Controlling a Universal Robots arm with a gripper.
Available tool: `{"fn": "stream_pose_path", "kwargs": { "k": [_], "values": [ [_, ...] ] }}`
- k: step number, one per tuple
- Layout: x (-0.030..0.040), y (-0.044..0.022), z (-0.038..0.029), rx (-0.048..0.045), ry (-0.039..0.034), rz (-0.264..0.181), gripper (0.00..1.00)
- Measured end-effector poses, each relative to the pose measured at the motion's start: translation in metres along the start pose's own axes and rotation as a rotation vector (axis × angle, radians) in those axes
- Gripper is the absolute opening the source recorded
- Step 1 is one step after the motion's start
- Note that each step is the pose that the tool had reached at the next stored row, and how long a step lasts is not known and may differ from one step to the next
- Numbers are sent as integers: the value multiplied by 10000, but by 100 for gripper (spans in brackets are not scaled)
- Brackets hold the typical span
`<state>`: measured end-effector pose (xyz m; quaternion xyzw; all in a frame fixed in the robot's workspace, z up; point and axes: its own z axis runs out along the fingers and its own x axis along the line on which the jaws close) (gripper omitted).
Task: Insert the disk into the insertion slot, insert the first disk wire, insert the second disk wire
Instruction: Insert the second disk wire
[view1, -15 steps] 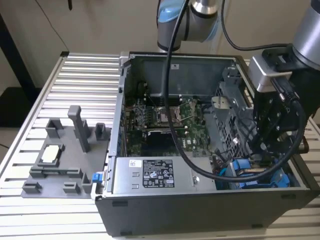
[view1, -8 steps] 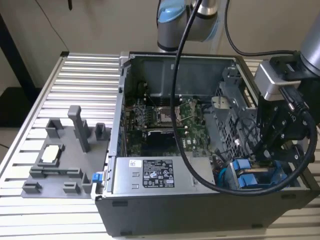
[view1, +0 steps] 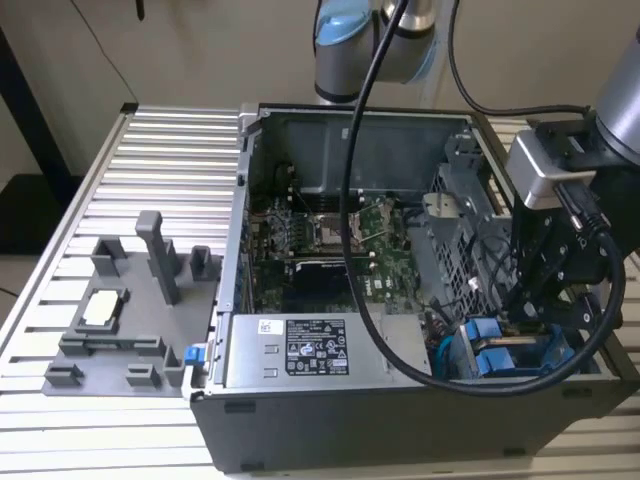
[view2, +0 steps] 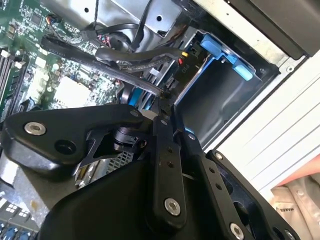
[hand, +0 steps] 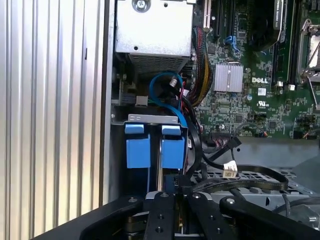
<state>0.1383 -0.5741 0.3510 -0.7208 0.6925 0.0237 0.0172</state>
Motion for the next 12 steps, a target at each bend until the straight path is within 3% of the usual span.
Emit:
{"fn": "stream_pose_path", "kwargs": {
  "k": [12],
  "values": [
    [8, -67, 83, -57, -108, 125, 16]
  ]
}}
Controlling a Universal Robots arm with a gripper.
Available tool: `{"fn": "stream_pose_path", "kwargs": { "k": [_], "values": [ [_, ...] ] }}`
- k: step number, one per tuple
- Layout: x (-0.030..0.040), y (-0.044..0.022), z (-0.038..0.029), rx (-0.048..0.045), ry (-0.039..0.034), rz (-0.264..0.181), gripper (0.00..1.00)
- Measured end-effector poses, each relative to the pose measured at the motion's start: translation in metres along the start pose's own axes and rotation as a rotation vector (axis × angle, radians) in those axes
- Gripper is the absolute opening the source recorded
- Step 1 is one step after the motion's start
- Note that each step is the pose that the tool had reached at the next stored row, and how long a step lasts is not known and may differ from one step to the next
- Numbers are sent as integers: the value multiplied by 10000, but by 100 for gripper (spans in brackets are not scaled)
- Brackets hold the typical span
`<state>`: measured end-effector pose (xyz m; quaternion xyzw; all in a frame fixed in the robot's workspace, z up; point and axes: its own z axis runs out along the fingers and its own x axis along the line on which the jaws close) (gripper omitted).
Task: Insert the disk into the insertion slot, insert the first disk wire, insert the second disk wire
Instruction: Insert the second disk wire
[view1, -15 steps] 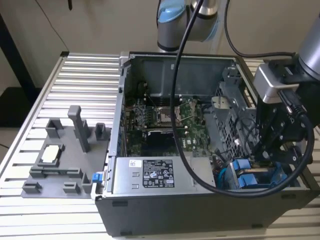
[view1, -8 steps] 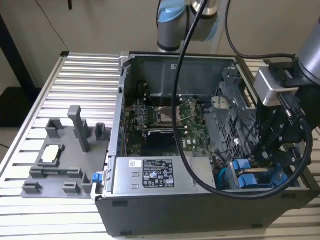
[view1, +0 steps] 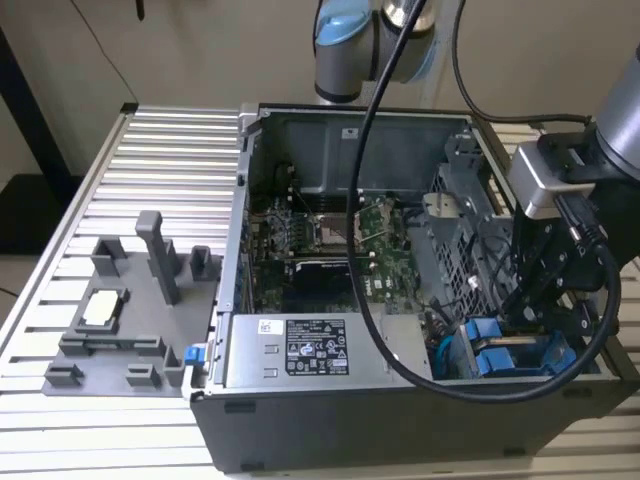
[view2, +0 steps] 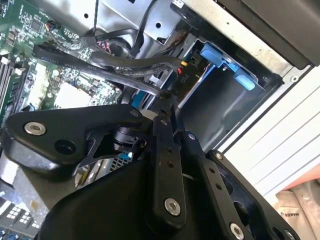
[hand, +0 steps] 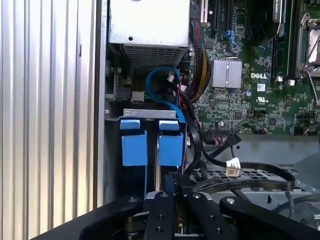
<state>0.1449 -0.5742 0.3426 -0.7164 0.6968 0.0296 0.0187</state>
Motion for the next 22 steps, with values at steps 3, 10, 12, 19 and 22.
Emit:
{"fn": "stream_pose_path", "kwargs": {
  "k": [3, 10, 12, 19, 22],
  "values": [
    [1, -15, 18, -20, -29, 37, 16],
    [5, -26, 70, -100, -25, 185, 16],
    [7, -28, 77, -171, -44, 200, 16],
    [10, -31, 12, -560, -50, 249, 24],
    [9, -36, -32, -712, -56, 265, 24]
  ]
}}
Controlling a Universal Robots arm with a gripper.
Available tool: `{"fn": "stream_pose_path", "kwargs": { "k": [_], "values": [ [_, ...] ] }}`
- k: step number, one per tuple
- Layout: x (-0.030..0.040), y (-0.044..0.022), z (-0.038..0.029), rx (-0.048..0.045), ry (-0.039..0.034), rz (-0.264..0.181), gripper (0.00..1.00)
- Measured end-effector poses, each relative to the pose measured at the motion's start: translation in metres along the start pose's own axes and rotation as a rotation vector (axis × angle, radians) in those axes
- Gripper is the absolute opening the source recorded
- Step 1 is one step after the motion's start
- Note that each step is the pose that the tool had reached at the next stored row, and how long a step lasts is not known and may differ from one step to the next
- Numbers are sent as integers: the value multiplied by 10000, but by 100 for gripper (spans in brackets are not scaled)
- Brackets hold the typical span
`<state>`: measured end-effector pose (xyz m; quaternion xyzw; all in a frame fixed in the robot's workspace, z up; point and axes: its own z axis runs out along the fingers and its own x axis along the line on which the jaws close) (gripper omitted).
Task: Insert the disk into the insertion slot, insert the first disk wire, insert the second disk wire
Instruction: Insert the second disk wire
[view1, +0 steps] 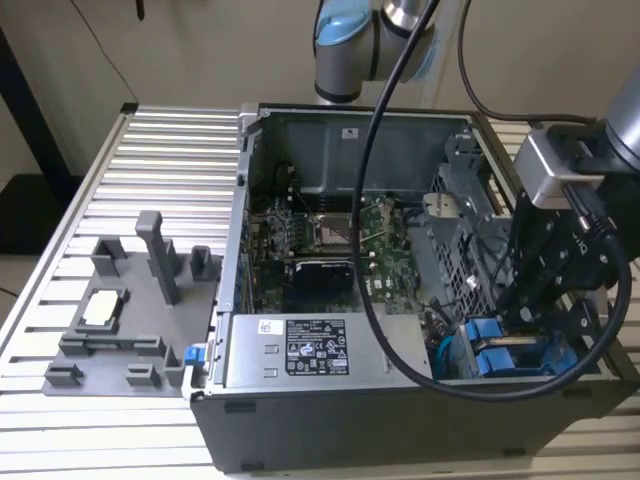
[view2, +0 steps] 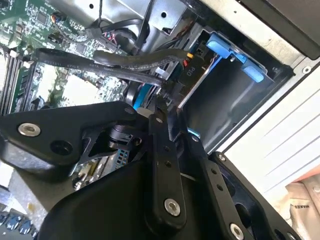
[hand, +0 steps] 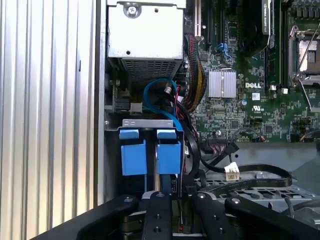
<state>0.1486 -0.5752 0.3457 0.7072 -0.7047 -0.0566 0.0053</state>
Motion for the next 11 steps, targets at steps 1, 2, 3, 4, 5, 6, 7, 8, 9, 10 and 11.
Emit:
{"fn": "stream_pose_path", "kwargs": {
  "k": [1, 2, 3, 4, 5, 6, 7, 8, 9, 10, 11],
  "values": [
    [-1, 0, -16, -54, -1, 6, 24],
    [-1, 0, -34, -99, 0, 12, 24],
    [-2, 1, -55, -136, 1, 17, 24],
    [-3, 4, -79, -163, -1, 22, 24],
    [-5, 7, -110, -186, 0, 26, 24],
    [-7, 9, -141, -204, -2, 28, 24],
    [-9, 13, -179, -216, -3, 30, 24],
    [-12, 16, -219, -216, -1, 31, 24],
    [-15, 19, -254, -217, -4, 32, 24],
    [-18, 22, -291, -217, -13, 32, 24],
    [-20, 26, -330, -218, -18, 32, 24]
  ]
}}
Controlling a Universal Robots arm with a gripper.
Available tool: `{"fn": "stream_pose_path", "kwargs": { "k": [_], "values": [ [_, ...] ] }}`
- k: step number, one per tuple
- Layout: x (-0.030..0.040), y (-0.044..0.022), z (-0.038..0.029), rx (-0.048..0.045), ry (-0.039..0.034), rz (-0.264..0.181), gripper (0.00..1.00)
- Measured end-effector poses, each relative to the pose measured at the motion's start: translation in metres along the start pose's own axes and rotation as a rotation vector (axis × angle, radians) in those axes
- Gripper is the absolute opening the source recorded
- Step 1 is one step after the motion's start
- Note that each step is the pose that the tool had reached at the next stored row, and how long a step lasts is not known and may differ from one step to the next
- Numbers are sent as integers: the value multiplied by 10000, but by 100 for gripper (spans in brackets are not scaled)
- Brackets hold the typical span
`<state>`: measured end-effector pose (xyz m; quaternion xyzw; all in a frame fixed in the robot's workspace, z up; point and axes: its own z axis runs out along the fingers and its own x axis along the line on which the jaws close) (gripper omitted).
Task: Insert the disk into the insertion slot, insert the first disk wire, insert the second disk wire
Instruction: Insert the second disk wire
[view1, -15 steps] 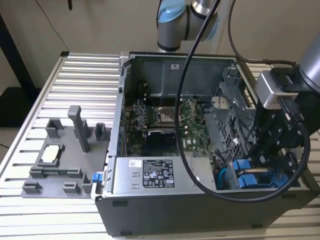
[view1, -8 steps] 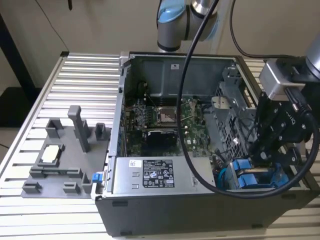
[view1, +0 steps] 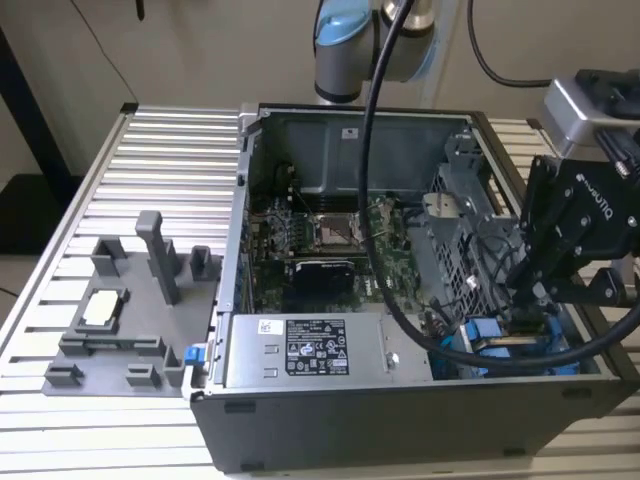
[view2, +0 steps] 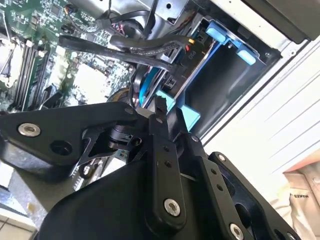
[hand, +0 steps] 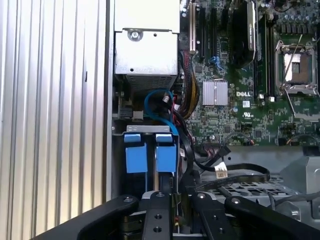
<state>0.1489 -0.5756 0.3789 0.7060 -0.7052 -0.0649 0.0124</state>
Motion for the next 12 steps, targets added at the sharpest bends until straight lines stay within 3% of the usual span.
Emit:
{"fn": "stream_pose_path", "kwargs": {
  "k": [5, 12],
  "values": [
    [-10, 16, -148, 0, -32, -4, 24],
    [-10, 17, -155, 1, -35, -4, 24]
  ]
}}
